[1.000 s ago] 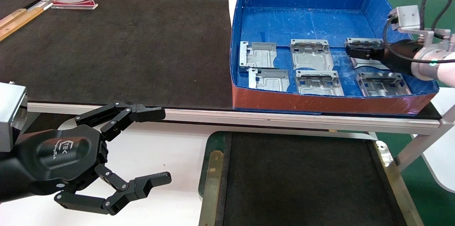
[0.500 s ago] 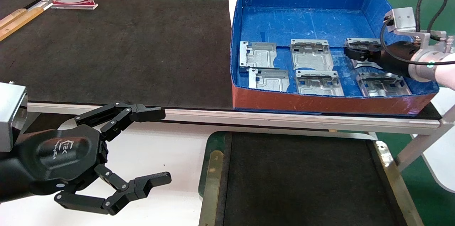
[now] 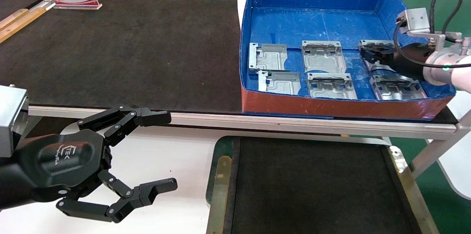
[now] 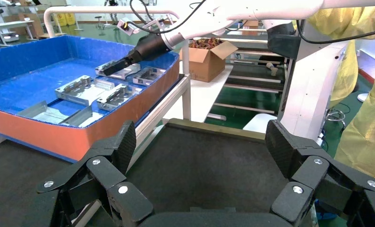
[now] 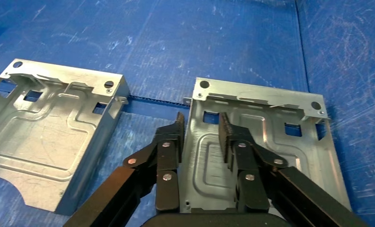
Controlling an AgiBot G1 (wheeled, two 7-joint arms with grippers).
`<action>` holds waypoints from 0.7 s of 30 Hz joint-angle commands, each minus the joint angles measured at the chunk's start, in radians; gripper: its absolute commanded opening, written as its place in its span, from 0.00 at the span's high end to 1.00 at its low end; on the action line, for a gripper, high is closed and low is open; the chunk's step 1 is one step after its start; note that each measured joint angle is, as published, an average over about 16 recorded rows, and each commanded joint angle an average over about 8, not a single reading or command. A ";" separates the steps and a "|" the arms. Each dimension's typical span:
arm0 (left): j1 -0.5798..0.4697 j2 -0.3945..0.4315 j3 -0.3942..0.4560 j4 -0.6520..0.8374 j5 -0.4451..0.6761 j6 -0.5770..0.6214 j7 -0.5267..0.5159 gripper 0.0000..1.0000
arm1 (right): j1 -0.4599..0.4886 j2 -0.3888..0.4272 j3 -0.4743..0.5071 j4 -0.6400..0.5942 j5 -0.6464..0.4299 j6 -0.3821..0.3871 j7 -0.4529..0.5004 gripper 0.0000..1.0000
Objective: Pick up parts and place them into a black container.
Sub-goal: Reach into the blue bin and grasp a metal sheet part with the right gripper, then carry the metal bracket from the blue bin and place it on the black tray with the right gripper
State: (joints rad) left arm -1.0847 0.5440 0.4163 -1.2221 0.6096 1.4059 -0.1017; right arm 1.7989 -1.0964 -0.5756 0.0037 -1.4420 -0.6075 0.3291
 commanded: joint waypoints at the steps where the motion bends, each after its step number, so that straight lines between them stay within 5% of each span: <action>1: 0.000 0.000 0.000 0.000 0.000 0.000 0.000 0.00 | 0.000 0.000 0.000 0.000 0.000 -0.003 -0.001 1.00; 21: 0.000 0.000 0.000 0.000 0.000 0.000 0.000 0.00 | 0.010 0.000 0.003 0.003 0.004 -0.033 0.001 1.00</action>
State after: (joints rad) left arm -1.0847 0.5440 0.4163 -1.2221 0.6096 1.4059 -0.1017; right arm 1.8148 -1.0932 -0.5718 0.0101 -1.4365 -0.6474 0.3272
